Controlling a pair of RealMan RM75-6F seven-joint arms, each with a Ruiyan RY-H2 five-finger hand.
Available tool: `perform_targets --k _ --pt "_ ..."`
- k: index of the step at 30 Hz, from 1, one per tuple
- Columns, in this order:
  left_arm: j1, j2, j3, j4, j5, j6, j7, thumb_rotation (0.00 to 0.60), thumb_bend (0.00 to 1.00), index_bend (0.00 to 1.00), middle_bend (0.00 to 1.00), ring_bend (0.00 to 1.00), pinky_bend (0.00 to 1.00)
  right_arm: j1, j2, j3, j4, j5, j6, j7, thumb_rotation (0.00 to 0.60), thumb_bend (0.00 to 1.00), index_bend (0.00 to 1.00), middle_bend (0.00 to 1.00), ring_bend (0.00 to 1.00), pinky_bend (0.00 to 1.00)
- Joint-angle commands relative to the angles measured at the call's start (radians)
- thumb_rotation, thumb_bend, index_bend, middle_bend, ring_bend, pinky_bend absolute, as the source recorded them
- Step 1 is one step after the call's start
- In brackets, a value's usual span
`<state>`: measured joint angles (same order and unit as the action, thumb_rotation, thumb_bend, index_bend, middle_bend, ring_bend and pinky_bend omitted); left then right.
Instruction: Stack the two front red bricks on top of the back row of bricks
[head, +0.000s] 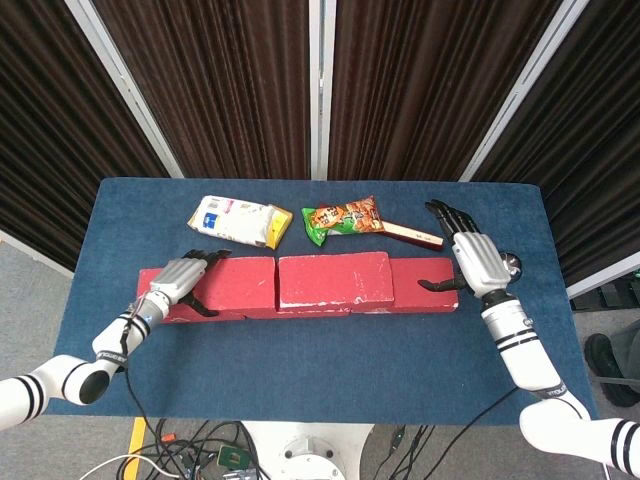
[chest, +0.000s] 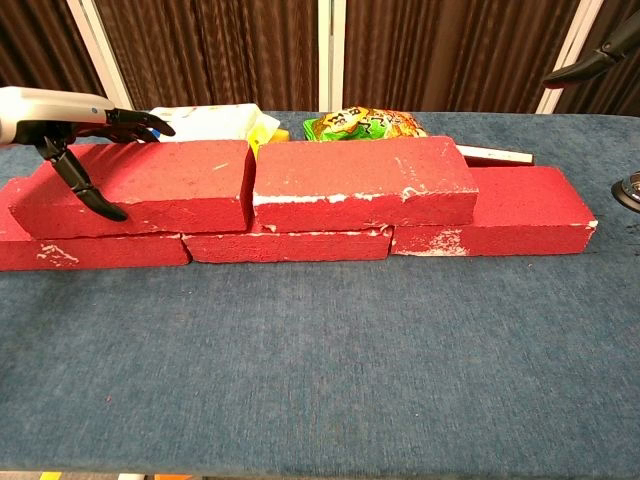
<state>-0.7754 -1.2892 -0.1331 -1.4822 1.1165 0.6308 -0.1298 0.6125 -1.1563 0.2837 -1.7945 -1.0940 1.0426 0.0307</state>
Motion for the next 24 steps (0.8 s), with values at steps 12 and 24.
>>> perform_targets --k 12,24 --pt "-0.018 -0.015 0.002 0.012 -0.017 -0.004 0.030 0.600 0.09 0.00 0.11 0.19 0.05 -0.003 0.002 0.000 0.006 0.005 -0.006 0.006 0.600 0.00 0.00 0.00 0.00 0.00" --pt "-0.026 -0.015 0.007 0.010 -0.045 -0.009 0.050 0.600 0.09 0.00 0.11 0.19 0.05 -0.002 -0.001 0.000 0.022 0.008 -0.023 0.022 0.600 0.00 0.00 0.00 0.00 0.00"
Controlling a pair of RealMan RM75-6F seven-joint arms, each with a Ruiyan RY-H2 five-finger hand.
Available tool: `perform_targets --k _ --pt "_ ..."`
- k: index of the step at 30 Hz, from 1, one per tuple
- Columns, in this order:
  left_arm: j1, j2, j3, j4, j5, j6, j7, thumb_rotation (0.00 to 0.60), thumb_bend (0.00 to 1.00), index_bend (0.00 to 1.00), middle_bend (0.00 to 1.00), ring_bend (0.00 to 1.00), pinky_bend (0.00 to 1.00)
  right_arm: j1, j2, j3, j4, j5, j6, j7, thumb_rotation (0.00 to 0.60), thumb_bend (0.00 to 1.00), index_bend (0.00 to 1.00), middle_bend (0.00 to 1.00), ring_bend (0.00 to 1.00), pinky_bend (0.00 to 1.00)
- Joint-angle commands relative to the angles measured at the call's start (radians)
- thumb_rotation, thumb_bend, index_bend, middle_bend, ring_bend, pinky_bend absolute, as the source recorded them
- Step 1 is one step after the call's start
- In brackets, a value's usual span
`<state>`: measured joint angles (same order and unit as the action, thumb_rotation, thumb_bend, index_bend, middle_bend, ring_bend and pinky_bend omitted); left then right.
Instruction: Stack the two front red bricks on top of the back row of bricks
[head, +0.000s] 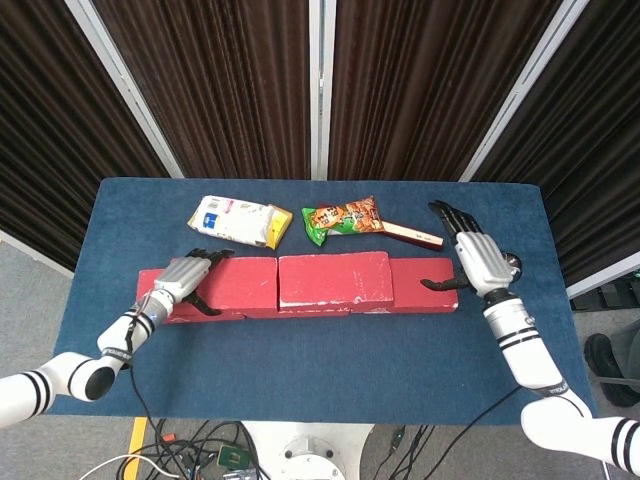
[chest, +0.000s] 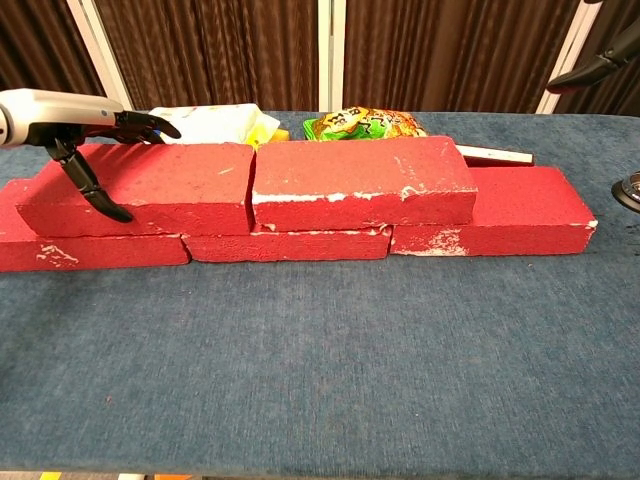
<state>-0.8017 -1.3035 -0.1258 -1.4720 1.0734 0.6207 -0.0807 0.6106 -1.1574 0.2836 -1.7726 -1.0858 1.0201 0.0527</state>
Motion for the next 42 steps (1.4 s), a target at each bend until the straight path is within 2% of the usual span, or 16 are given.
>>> perform_targets --k 1,16,29,42 --pt "0.000 -0.002 -0.001 0.000 -0.003 0.004 0.001 0.600 0.09 0.00 0.11 0.19 0.05 0.001 0.000 0.000 0.001 -0.001 -0.001 0.001 0.600 0.00 0.00 0.00 0.00 0.00" --pt "-0.009 -0.007 -0.001 -0.004 -0.019 -0.001 0.008 0.600 0.09 0.00 0.10 0.17 0.05 0.000 -0.003 -0.002 0.008 0.001 -0.007 0.004 0.600 0.00 0.00 0.00 0.00 0.00" --pt "-0.006 -0.015 -0.001 -0.006 -0.034 0.016 0.017 0.600 0.07 0.00 0.00 0.00 0.04 0.000 -0.003 -0.001 0.013 0.000 -0.012 0.010 0.600 0.00 0.00 0.00 0.00 0.00" --pt "-0.008 -0.001 0.001 -0.024 -0.016 -0.004 -0.001 0.600 0.06 0.00 0.00 0.00 0.02 0.000 -0.004 -0.001 0.014 0.001 -0.013 0.011 0.600 0.00 0.00 0.00 0.00 0.00"
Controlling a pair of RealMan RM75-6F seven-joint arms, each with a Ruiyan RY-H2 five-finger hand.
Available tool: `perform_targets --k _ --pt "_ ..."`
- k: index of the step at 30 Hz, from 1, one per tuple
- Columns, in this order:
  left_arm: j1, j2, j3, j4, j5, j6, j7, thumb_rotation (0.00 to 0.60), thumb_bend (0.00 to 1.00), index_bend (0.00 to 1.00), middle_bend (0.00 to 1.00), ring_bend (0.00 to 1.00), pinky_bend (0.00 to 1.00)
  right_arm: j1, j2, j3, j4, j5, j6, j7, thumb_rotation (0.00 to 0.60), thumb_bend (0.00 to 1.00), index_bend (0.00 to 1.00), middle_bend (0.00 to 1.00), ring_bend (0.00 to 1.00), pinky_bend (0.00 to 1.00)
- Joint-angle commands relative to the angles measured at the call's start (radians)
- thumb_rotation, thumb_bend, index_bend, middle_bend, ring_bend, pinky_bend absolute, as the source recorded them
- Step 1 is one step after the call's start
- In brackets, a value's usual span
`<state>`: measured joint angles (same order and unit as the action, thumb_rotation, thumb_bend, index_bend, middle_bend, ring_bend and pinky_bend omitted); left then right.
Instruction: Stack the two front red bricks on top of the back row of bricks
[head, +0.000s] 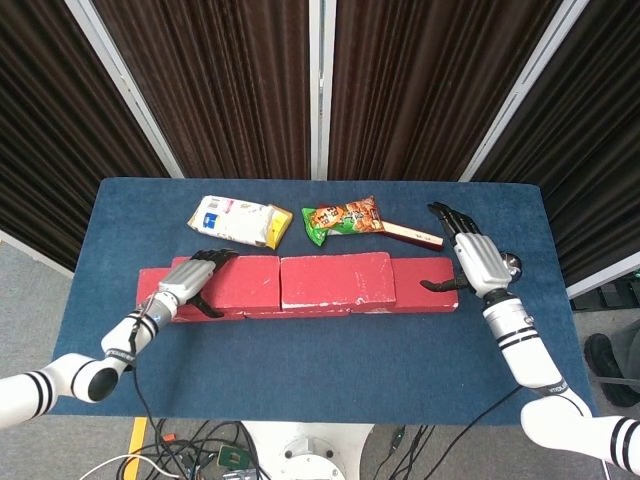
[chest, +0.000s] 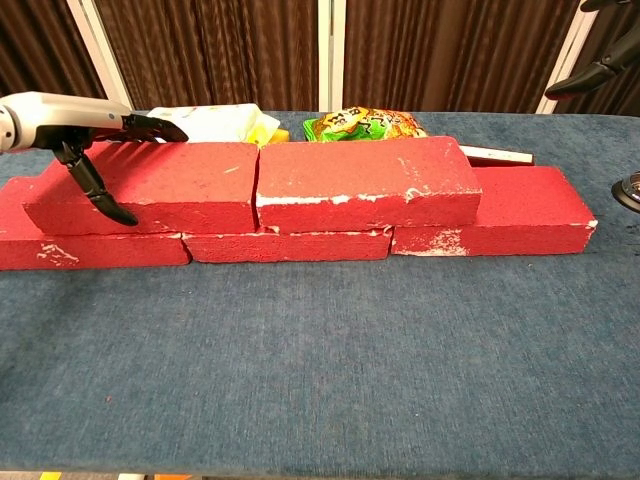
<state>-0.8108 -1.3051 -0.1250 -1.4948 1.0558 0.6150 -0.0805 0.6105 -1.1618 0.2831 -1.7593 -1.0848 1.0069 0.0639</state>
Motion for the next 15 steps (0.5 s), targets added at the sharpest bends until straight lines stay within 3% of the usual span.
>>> perform_targets --k 1,15 --pt "0.001 0.002 0.000 -0.002 0.003 0.002 -0.002 0.600 0.06 0.00 0.00 0.00 0.02 -0.001 0.000 0.000 0.001 0.000 0.000 0.001 0.600 0.00 0.00 0.00 0.00 0.00" --pt "-0.001 0.011 0.002 -0.015 -0.013 0.013 0.015 0.600 0.06 0.00 0.00 0.00 0.02 -0.002 0.004 0.002 0.000 -0.002 0.000 0.006 0.600 0.00 0.00 0.00 0.00 0.00"
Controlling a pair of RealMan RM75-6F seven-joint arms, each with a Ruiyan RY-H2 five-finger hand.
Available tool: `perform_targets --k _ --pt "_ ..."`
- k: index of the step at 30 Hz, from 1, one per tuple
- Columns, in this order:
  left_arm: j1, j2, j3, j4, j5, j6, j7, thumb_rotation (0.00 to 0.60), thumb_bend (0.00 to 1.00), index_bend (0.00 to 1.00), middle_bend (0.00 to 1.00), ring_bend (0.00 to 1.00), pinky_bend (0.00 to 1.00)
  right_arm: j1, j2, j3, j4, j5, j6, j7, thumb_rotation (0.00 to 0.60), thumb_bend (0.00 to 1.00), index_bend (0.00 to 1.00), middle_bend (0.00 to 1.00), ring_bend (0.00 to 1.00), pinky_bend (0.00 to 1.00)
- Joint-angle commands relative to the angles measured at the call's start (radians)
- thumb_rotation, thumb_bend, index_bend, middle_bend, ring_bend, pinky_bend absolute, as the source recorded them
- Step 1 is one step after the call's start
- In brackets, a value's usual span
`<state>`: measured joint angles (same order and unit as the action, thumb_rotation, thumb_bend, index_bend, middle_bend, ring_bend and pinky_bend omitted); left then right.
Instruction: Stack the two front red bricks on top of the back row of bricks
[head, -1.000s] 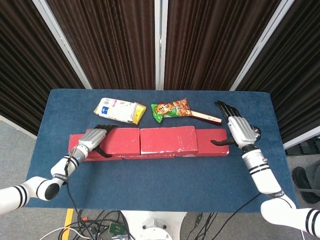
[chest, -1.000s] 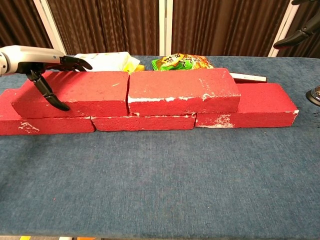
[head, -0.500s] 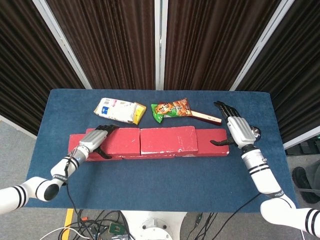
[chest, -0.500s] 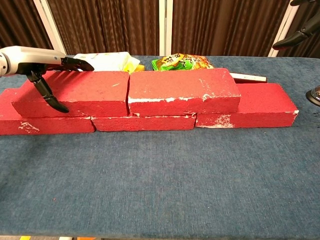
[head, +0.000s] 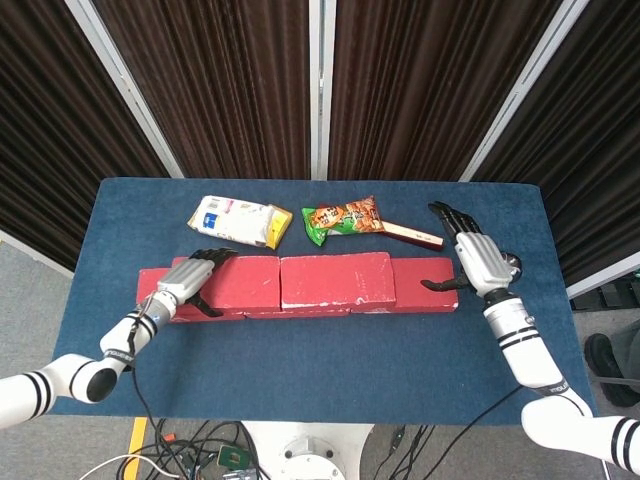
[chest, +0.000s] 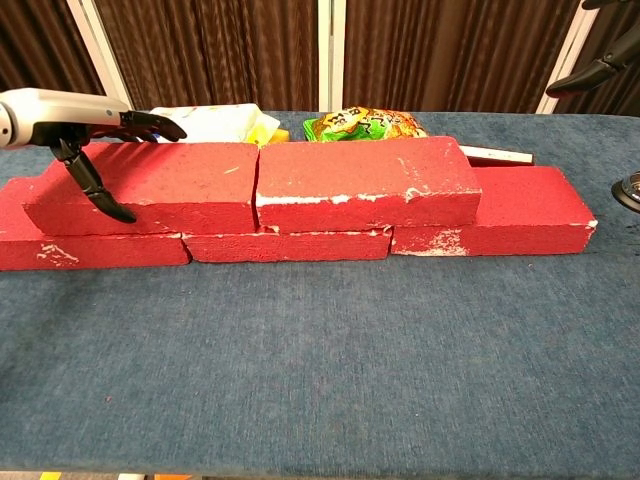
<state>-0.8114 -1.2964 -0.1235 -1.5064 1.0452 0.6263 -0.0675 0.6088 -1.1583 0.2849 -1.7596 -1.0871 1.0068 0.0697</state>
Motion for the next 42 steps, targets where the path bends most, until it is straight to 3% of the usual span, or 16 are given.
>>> perform_targets --k 1,16,20,23,28,35,42 --pt "0.000 0.005 0.000 -0.007 -0.003 0.004 0.003 0.600 0.06 0.00 0.00 0.00 0.02 -0.001 0.001 0.001 0.000 0.000 0.001 0.001 0.600 0.00 0.00 0.00 0.00 0.00" --pt "0.035 0.109 -0.017 -0.137 0.039 0.087 0.005 0.600 0.05 0.00 0.00 0.00 0.00 -0.010 0.022 0.006 -0.017 -0.004 0.020 -0.003 0.600 0.00 0.00 0.00 0.00 0.00" --pt "0.107 0.192 -0.028 -0.238 0.102 0.240 0.011 0.600 0.04 0.00 0.00 0.00 0.00 -0.032 0.043 -0.005 -0.025 -0.019 0.037 -0.002 0.600 0.00 0.00 0.00 0.00 0.00" --pt "0.202 0.227 -0.022 -0.280 0.179 0.433 0.028 0.600 0.03 0.00 0.00 0.00 0.00 -0.071 0.063 -0.031 -0.033 -0.054 0.074 0.003 0.600 0.00 0.00 0.00 0.00 0.00" --pt "0.389 0.223 0.032 -0.258 0.304 0.749 0.061 0.600 0.00 0.00 0.00 0.00 0.00 -0.180 0.091 -0.125 -0.028 -0.161 0.194 -0.043 0.600 0.00 0.00 0.00 0.00 0.00" --pt "0.581 0.165 0.125 -0.191 0.323 0.938 0.135 0.600 0.00 0.01 0.00 0.00 0.00 -0.348 0.054 -0.232 0.028 -0.280 0.412 -0.110 0.600 0.00 0.00 0.00 0.00 0.00" --pt "0.687 0.110 0.165 -0.123 0.331 0.996 0.111 0.600 0.00 0.01 0.00 0.00 0.00 -0.446 0.023 -0.274 0.057 -0.347 0.526 -0.099 0.600 0.00 0.00 0.00 0.00 0.00"
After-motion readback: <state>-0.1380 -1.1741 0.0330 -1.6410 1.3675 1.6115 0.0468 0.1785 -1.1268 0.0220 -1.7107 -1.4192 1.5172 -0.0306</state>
